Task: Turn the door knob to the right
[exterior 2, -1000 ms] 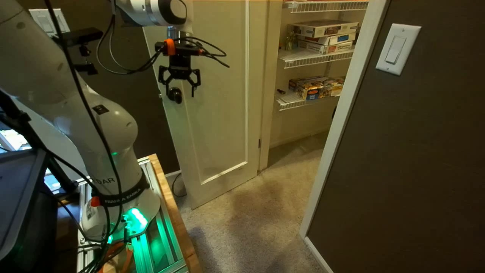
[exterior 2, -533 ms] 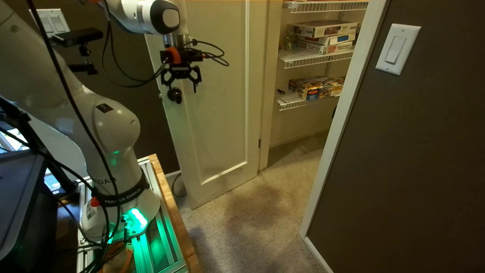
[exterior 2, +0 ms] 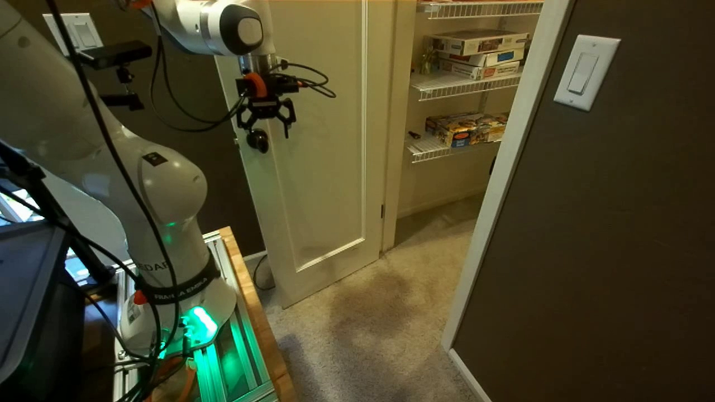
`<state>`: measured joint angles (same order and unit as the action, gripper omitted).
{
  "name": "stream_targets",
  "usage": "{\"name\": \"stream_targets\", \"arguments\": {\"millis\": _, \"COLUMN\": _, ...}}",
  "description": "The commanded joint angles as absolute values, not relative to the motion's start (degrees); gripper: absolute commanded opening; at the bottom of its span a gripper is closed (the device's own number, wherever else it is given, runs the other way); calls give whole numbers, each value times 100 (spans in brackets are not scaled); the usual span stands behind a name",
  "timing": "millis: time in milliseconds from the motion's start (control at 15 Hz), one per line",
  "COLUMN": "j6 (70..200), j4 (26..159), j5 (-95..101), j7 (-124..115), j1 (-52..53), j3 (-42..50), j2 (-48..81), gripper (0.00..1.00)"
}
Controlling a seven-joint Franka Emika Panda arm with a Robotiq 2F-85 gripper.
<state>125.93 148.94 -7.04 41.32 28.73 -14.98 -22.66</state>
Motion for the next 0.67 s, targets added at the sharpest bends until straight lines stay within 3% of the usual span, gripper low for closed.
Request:
{"name": "stream_targets", "arguments": {"millis": 0, "j6": 12812, "j4": 14711, "j5": -713, "j7": 4326, "j1": 3070, "j3": -1629, "j2": -1898, "gripper": 100}}
{"name": "stream_targets", "arguments": {"millis": 600, "j6": 14102, "j4": 14534, "j5": -965, "j7": 4787, "j1": 3327, "j3": -1726, "j2": -967, "gripper": 100}}
